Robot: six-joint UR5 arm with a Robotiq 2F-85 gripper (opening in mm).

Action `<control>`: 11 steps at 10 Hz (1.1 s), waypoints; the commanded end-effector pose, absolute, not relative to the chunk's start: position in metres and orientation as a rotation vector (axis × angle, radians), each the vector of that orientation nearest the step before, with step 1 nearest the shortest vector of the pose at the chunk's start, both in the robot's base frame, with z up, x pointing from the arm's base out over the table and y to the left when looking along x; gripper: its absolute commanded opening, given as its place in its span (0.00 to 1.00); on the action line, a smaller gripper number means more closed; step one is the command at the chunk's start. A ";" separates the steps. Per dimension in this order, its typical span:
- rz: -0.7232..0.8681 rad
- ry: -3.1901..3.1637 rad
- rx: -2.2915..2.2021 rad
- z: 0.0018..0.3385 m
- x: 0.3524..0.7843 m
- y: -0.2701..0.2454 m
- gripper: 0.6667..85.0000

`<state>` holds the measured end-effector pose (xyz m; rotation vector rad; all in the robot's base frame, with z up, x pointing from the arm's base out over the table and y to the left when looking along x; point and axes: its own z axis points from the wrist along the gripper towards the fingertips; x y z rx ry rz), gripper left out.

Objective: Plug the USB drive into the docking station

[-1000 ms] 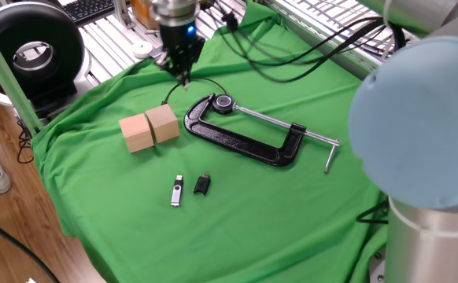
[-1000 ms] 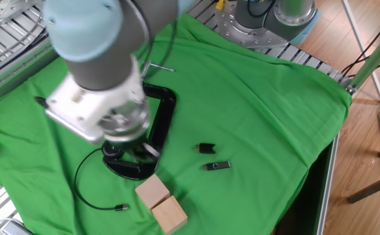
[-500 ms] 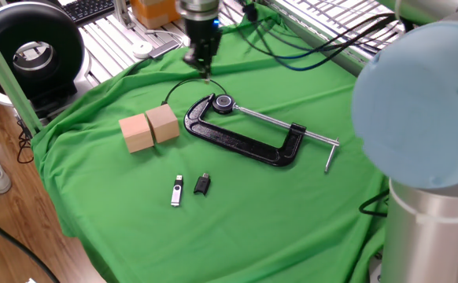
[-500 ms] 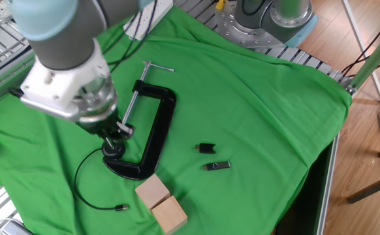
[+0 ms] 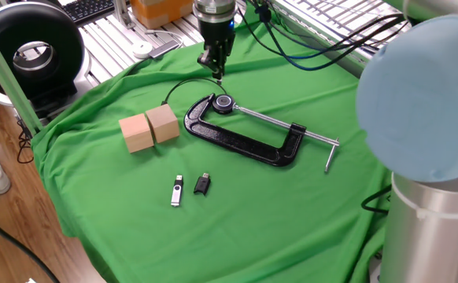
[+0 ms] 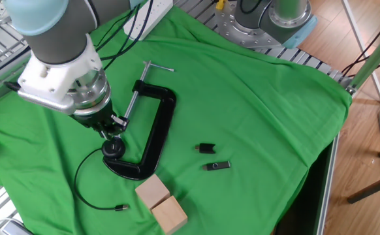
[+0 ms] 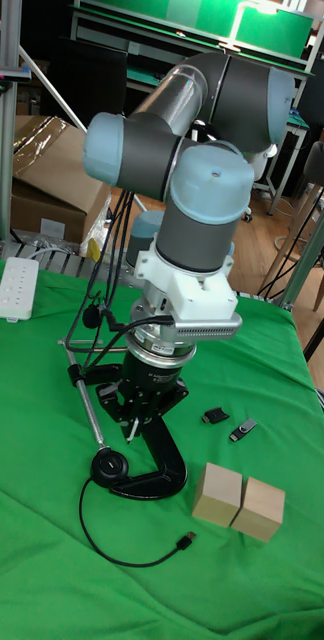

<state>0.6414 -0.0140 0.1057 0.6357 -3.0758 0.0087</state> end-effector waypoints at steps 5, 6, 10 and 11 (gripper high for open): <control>0.020 -3.003 0.928 0.071 0.642 -0.033 0.01; 0.012 -2.999 0.941 0.067 0.642 -0.032 0.01; -0.036 -3.019 0.912 0.058 0.639 -0.019 0.01; -0.029 -3.017 0.911 0.058 0.639 -0.020 0.01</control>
